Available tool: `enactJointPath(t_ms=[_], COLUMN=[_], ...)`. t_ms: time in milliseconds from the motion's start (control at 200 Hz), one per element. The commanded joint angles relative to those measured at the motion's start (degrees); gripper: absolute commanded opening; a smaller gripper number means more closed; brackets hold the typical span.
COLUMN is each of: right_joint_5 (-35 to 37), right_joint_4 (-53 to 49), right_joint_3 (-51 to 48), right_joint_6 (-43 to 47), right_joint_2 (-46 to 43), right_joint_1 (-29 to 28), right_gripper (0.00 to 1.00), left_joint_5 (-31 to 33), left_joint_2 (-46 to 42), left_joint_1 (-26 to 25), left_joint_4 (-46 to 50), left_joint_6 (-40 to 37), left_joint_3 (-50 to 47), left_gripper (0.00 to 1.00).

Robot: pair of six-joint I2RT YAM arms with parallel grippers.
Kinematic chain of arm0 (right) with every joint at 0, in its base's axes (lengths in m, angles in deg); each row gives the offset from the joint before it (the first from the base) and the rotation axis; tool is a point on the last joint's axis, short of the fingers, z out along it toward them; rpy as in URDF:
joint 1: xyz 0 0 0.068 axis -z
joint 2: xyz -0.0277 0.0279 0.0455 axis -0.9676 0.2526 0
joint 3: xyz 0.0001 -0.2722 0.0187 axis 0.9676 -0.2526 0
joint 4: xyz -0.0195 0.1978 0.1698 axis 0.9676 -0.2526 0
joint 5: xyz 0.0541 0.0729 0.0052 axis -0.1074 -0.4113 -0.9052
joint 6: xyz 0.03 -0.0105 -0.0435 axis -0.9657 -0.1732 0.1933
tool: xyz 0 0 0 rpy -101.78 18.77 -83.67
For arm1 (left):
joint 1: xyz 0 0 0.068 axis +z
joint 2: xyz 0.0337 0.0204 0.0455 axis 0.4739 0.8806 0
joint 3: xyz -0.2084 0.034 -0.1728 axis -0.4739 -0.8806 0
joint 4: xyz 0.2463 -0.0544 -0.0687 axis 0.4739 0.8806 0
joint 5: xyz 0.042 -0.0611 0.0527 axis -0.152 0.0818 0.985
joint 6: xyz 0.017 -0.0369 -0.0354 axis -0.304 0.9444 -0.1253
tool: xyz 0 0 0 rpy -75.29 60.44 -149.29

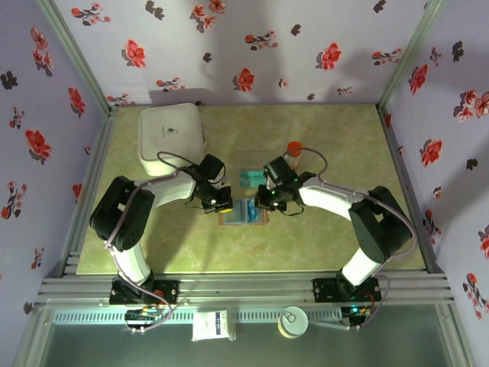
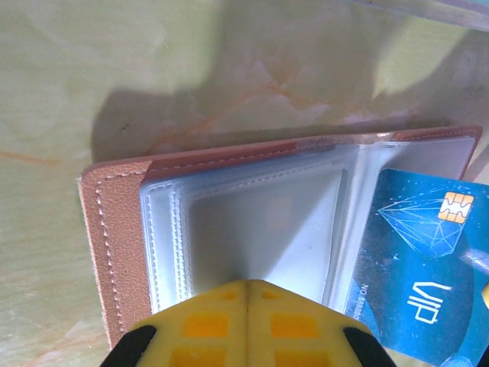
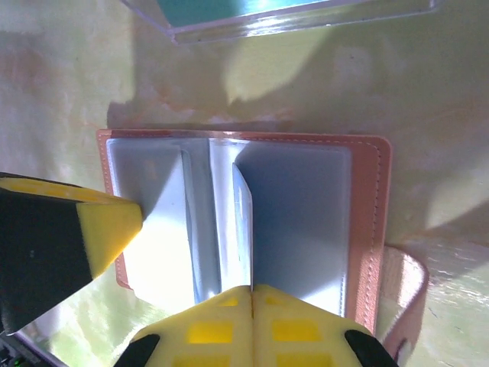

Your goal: Take the credit cards out of the card holder

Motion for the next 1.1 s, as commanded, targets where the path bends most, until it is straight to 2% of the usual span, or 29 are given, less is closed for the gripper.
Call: enactJointPath(t_ms=[0,775,1100], right_joint_5=[3.5,9.5,7.0], right_joint_4=[-5.4,-15.6,-16.0], right_joint_3=[1.7,6.3,10.7], right_joint_6=[2.4,6.6,9.9], right_joint_2=[-1.0,-1.3,-2.6], right_joint_1=[0.4,0.4,0.4], right_gripper=[0.07,0.07,0.04], left_joint_5=[0.9,1.3,1.0], left_joint_2=[0.4,2.5,1.6], left_joint_1=[-0.2,-0.1,-0.1], left_joint_4=[2.2,2.4,3.1], left_joint_6=[-1.6,-2.5,-2.7], left_joint_3=[0.7,0.8,2.7], left_gripper=[0.04,0.04,0.05])
